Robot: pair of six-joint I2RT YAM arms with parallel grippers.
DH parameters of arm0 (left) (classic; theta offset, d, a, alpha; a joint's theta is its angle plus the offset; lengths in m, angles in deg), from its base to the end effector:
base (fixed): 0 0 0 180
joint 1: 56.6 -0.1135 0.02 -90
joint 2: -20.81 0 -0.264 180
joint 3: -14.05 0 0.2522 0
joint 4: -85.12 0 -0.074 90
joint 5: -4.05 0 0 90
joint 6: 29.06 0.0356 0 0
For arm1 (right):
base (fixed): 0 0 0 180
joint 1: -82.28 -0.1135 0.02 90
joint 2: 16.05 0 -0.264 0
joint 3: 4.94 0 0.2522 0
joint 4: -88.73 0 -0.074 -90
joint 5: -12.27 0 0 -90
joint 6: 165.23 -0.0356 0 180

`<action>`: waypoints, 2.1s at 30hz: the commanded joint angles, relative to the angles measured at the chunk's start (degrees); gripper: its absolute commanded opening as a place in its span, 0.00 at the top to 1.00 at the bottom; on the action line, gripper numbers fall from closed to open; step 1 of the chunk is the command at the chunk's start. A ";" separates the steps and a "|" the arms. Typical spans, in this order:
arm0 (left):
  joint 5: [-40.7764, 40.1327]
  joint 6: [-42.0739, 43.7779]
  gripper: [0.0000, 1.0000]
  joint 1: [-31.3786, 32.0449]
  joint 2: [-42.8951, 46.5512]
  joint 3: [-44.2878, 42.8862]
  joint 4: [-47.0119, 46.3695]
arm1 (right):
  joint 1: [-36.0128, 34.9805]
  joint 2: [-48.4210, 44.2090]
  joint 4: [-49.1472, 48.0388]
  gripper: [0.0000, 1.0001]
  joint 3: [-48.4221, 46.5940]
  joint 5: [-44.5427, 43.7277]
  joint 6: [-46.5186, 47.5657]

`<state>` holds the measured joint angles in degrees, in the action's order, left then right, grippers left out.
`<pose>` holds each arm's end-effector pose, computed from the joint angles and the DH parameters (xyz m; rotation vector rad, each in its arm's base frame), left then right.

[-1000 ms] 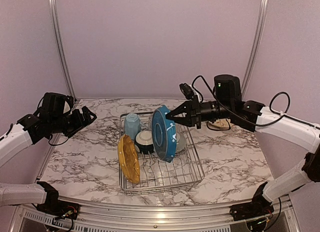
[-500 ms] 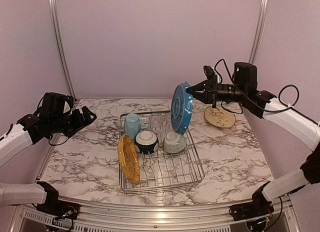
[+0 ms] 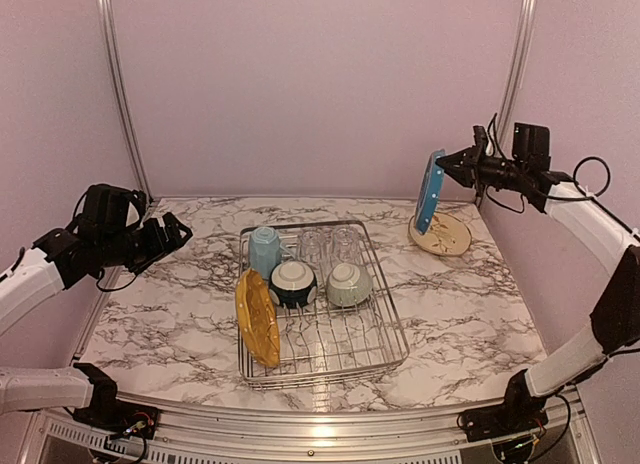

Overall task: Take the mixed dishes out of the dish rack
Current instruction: Place the plate with another plate.

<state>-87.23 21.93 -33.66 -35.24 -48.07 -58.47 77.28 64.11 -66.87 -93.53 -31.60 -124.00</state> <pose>0.2010 -0.0842 0.3038 -0.3160 2.1397 -0.6176 0.3158 0.0534 0.3834 0.1422 1.9911 1.3698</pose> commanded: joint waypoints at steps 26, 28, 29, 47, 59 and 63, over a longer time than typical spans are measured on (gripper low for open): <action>-1.10 1.56 0.01 0.17 2.35 -1.72 3.33 | 4.21 29.43 21.26 1.00 -27.38 -28.16 32.56; -0.94 1.49 0.01 0.14 2.13 -1.97 3.30 | 3.14 30.87 23.12 1.00 -29.13 -32.00 34.57; -0.88 1.50 0.01 0.13 2.02 -2.12 3.28 | 2.36 31.55 23.83 1.00 -29.78 -33.97 35.51; -0.83 1.75 0.01 0.12 1.03 -3.15 3.48 | -9.29 45.44 35.08 1.00 -40.60 -64.71 46.43; -1.31 2.05 0.01 0.18 1.92 -3.23 4.37 | -11.26 51.38 36.97 1.00 -42.90 -68.85 48.42; -1.69 2.05 0.01 0.13 2.49 -3.24 4.94 | -11.22 52.72 37.51 1.00 -43.87 -68.43 48.42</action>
<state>-87.95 22.85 -33.66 -33.80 -49.58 -55.71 65.63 116.11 -30.02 -133.59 -96.45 -76.18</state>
